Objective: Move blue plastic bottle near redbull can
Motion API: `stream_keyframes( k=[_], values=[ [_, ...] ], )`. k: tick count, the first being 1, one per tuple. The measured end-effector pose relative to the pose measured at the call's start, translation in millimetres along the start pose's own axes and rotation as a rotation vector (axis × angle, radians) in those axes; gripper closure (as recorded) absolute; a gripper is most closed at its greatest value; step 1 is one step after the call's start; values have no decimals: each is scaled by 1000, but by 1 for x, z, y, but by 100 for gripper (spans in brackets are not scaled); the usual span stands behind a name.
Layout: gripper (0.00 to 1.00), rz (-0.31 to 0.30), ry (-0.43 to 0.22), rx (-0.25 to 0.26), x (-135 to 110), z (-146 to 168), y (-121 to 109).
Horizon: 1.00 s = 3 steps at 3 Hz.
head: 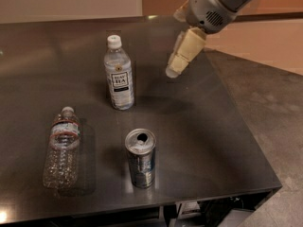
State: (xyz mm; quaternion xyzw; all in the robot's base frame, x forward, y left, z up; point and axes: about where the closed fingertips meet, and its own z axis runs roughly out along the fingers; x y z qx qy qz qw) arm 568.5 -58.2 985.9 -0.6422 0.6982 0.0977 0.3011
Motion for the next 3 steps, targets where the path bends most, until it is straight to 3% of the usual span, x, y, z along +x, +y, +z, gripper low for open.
stream_keyframes(
  k=[3],
  values=[
    [0,-20,-144,-71,-66,76,11]
  ],
)
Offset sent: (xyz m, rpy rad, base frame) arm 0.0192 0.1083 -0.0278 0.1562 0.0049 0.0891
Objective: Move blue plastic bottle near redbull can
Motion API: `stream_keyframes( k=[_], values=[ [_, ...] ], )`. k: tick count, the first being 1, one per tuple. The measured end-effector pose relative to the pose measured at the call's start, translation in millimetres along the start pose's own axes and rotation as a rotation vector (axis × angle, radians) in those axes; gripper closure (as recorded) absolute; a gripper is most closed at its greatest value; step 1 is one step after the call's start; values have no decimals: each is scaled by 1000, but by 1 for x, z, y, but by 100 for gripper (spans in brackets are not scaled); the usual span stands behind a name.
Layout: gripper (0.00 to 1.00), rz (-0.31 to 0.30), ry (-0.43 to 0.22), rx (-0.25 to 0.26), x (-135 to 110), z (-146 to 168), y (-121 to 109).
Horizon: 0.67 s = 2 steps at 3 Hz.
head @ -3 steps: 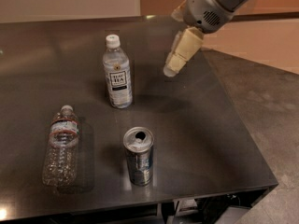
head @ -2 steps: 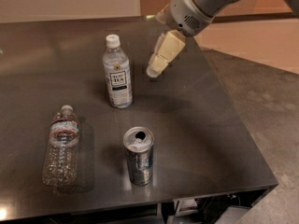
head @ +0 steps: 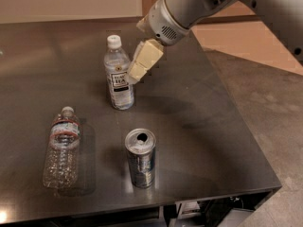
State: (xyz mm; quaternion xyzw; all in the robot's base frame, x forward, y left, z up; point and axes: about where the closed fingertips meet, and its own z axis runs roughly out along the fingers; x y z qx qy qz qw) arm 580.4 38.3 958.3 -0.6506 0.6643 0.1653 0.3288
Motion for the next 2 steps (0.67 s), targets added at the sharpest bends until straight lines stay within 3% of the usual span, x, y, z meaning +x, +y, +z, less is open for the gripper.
stream_keyframes(
  k=[1,2],
  values=[
    [0,4,-20,-32,-6,16,8],
    [12,2,-33,-58,-11,26,16]
  ],
)
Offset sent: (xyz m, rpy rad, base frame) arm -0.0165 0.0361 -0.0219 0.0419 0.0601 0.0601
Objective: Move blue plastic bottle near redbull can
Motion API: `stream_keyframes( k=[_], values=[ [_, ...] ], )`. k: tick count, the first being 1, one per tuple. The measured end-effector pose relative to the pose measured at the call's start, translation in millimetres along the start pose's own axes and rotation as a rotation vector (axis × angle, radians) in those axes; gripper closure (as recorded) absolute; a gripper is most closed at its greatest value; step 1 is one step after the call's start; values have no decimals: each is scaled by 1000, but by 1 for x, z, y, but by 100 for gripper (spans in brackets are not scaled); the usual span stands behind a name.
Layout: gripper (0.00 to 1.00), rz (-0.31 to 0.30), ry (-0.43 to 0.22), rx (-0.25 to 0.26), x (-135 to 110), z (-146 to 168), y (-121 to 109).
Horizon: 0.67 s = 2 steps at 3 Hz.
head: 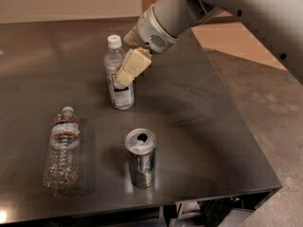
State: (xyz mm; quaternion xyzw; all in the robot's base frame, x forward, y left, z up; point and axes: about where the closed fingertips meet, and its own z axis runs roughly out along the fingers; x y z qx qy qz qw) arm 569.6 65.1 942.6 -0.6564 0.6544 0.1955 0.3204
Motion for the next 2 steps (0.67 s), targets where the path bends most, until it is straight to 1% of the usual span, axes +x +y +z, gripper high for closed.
stream_keyframes(
  k=[1,2],
  values=[
    [30,-8,-13,-24,-5,5,6],
    [54,-16,-32,-44,-6,1,12]
  ],
)
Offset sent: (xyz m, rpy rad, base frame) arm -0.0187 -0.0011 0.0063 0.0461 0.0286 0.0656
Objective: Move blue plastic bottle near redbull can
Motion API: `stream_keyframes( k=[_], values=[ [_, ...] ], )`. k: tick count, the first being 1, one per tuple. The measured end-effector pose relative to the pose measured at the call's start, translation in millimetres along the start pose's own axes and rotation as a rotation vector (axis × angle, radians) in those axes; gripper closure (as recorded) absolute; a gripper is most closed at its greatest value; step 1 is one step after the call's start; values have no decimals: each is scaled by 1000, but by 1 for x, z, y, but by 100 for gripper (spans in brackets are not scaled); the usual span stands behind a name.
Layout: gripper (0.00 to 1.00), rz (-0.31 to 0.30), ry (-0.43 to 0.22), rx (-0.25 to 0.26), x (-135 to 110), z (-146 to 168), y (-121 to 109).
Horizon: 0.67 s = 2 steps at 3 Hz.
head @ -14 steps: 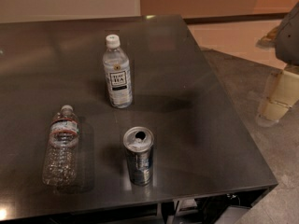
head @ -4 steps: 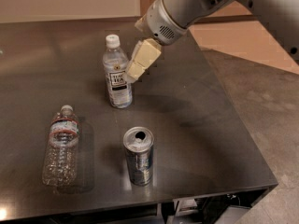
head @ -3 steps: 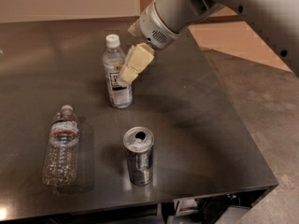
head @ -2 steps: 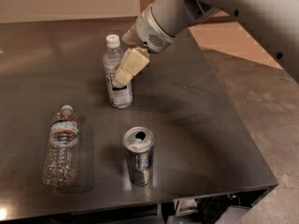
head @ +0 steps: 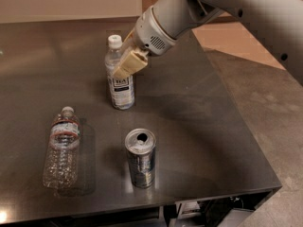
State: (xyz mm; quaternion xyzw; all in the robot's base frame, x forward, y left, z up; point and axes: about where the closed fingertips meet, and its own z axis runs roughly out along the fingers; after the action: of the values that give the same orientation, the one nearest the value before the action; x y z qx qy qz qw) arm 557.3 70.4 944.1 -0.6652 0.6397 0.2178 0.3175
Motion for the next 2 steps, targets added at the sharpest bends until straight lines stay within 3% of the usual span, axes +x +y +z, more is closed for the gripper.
stream_keyframes(
  k=[2],
  values=[
    [99,-63,-41,-68,5,-36,19]
  ],
)
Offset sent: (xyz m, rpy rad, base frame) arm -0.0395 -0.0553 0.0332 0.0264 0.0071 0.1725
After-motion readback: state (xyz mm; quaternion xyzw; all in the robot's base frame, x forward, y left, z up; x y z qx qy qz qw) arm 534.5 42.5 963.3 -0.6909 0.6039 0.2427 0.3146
